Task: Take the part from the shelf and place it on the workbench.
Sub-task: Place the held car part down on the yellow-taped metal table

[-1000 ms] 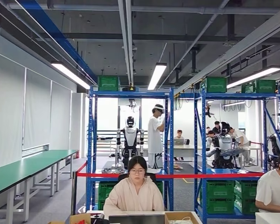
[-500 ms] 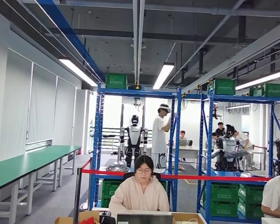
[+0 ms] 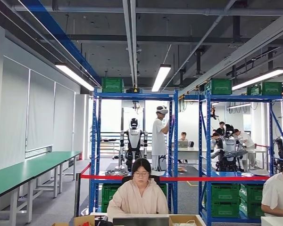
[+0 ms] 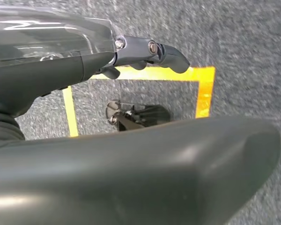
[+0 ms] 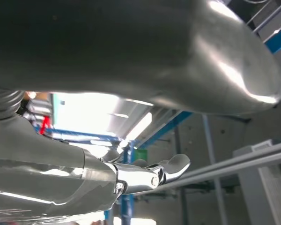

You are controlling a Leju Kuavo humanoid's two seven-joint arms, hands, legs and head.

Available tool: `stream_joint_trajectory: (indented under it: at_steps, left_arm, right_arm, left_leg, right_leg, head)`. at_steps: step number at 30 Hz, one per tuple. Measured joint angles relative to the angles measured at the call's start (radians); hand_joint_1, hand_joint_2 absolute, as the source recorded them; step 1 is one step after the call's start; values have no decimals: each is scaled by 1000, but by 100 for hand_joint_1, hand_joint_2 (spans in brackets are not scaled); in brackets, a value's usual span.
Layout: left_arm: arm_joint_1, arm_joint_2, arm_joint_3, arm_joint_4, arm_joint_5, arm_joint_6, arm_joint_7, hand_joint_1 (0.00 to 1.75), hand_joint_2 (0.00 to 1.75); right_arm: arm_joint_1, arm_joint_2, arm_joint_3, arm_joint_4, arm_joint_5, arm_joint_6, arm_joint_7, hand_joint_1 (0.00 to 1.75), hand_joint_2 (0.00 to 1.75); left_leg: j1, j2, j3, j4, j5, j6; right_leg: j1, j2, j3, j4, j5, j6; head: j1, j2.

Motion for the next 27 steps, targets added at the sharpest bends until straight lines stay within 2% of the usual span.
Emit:
stream_joint_trajectory:
  at_steps: [1,3,4,5,8,9,10,11,13,14,15,16,17,19,20,21,23,24,25,27]
  left_arm:
    - [1,0,3,0,0,2,0,0,0]
    - [1,0,11,0,2,3,-1,0,0]
    - [0,0,14,0,4,4,-1,0,0]
    - [1,-1,18,0,4,4,-2,0,0]
    - [5,-1,27,0,5,2,-3,0,0]
    - [5,0,30,0,5,1,-3,0,0]
    - [5,0,34,-1,5,0,-4,0,0]
    - [5,1,36,-2,5,0,-5,0,0]
    - [6,3,42,-5,4,-1,-6,0,0]
    - [7,3,44,-6,1,-1,-5,0,0]
    - [7,3,47,-6,-2,-2,-4,0,0]
    - [7,3,50,-6,-5,-3,-4,0,0]
    - [7,3,53,-6,-7,-4,-3,0,0]
    - [7,3,59,-6,-9,-4,-4,0,0]
    - [8,3,62,-6,-9,-3,-4,0,0]
    - [8,3,64,-6,-9,-3,-4,0,0]
    - [11,3,67,-6,-6,-1,-4,0,0]
    - [12,3,69,-7,-4,0,-4,0,0]
    - [13,3,71,-7,-3,1,-5,0,0]
    - [16,3,74,-7,-2,1,-7,0,0]
  right_arm:
    - [20,9,-8,-7,1,12,0,0,0]
    - [53,26,-23,-18,2,26,0,0,0]
    - [67,34,-30,-22,2,31,0,0,0]
    - [80,40,-35,-25,0,33,0,0,0]
    - [115,51,-51,-28,-13,38,-1,0,0]
    - [125,53,-58,-27,-17,40,-1,0,0]
    - [134,55,-65,-27,-21,42,-1,0,0]
    - [141,56,-72,-26,-24,41,-1,0,0]
    - [155,58,-81,-23,-32,35,-1,0,0]
    - [164,59,-85,-19,-37,30,-1,0,0]
    - [172,59,-89,-14,-41,27,-1,0,0]
    - [179,59,-92,-10,-44,25,-1,0,0]
    - [183,59,-96,-5,-46,26,-1,0,0]
    - [189,61,-103,1,-47,31,-1,0,0]
    - [192,62,-109,6,-48,33,-1,0,0]
    - [197,63,-116,12,-51,32,-1,0,0]
    - [208,63,-127,36,-58,22,-1,0,0]
    - [213,62,-131,53,-63,17,-1,0,0]
    - [217,61,-134,72,-67,15,-1,0,0]
    - [223,57,-141,112,-72,14,0,0,0]
  left_leg:
    - [2,0,28,-33,16,-2]
    - [5,0,114,-171,64,-7]
    - [6,-2,148,-230,82,-5]
    - [5,-4,166,-263,92,-1]
    - [-2,-4,165,-272,108,20]
    - [-3,-1,160,-272,116,28]
    - [-3,2,153,-273,124,36]
    - [-3,5,144,-274,133,42]
    - [-7,9,125,-274,147,49]
    - [-10,11,115,-273,155,50]
    - [-13,11,105,-273,162,50]
    - [-15,12,96,-273,168,50]
    - [-17,12,88,-273,174,50]
    - [-19,11,78,-273,185,47]
    - [-19,11,75,-273,190,42]
    - [-17,11,73,-273,196,37]
    - [-12,9,68,-275,207,25]
    - [-11,8,64,-272,200,21]
    - [-10,6,56,-256,179,17]
    - [-10,5,25,-169,95,12]
  right_leg:
    - [-1,1,-6,3,4,3]
    - [-3,3,-20,14,9,12]
    - [-3,4,-26,20,13,17]
    - [-2,6,-30,25,17,23]
    - [-7,10,-32,24,30,39]
    - [-9,11,-35,30,19,44]
    - [-11,11,-43,52,-8,47]
    - [-12,10,-55,94,-51,50]
    - [-12,10,-87,222,-143,53]
    - [-12,10,-93,275,-169,53]
    - [-12,10,-85,299,-176,53]
    - [-11,10,-57,282,-166,50]
    - [-9,10,-11,226,-145,45]
    - [-1,11,100,68,-111,30]
    - [4,11,137,8,-106,24]
    - [8,11,158,-27,-105,19]
    - [14,10,160,-47,-96,10]
    - [14,6,157,-54,-86,4]
    - [12,1,152,-61,-74,-3]
    - [10,-9,135,-68,-55,-12]
  head:
    - [0,0]
    - [0,0]
    - [0,0]
    - [0,0]
    - [0,0]
    - [0,0]
    - [0,0]
    - [0,0]
    - [0,0]
    - [0,0]
    - [0,0]
    - [0,0]
    - [0,0]
    - [0,0]
    - [0,0]
    - [0,0]
    - [0,0]
    - [0,0]
    - [0,0]
    - [0,0]
